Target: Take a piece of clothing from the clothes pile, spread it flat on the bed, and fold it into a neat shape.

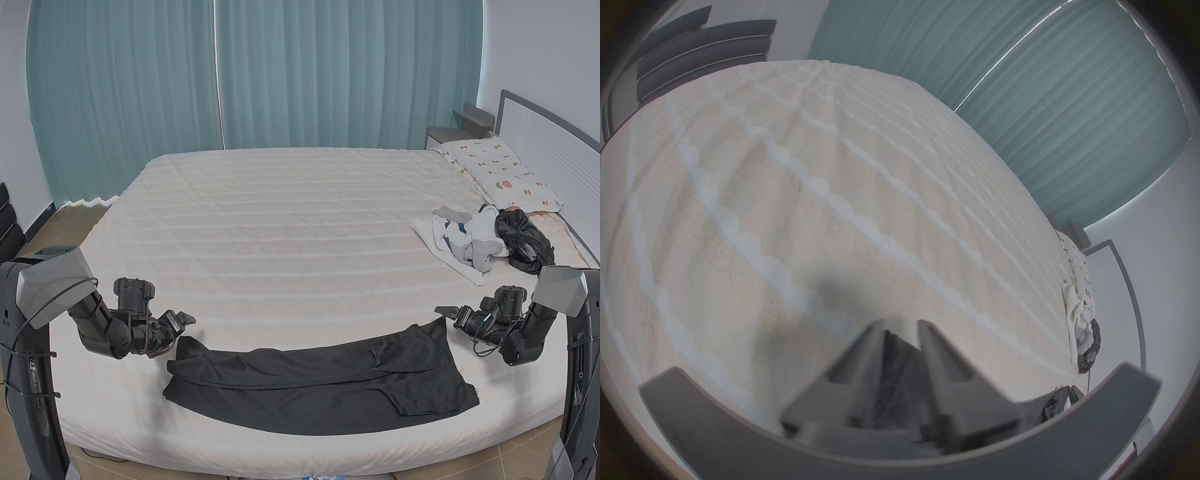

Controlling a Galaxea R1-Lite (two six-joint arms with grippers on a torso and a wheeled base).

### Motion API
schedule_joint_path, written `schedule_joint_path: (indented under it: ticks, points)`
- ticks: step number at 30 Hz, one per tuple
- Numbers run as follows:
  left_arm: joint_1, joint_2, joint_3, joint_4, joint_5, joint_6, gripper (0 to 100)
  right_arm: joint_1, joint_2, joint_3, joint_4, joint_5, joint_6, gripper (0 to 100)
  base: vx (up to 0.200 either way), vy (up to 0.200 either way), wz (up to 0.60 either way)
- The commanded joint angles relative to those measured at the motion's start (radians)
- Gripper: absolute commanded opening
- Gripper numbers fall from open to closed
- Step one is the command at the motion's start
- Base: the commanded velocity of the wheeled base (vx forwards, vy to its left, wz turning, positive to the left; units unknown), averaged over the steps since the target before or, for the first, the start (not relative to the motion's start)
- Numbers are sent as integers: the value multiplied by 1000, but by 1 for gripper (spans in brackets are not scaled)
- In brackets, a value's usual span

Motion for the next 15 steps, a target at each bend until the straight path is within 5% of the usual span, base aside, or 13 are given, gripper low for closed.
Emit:
schedule_joint_path:
  ticks: [1,8,15]
  points:
    - [8,-35,41,13,-3,-4,100,-9,-50,55,-5,2,0,100,0,0,0]
    - [-6,-164,196,58,-18,-2,100,-26,-139,172,-23,-10,3,100,0,0,0]
    - [-34,-242,195,174,-14,-28,100,-6,-242,311,-23,-60,43,100,0,0,0]
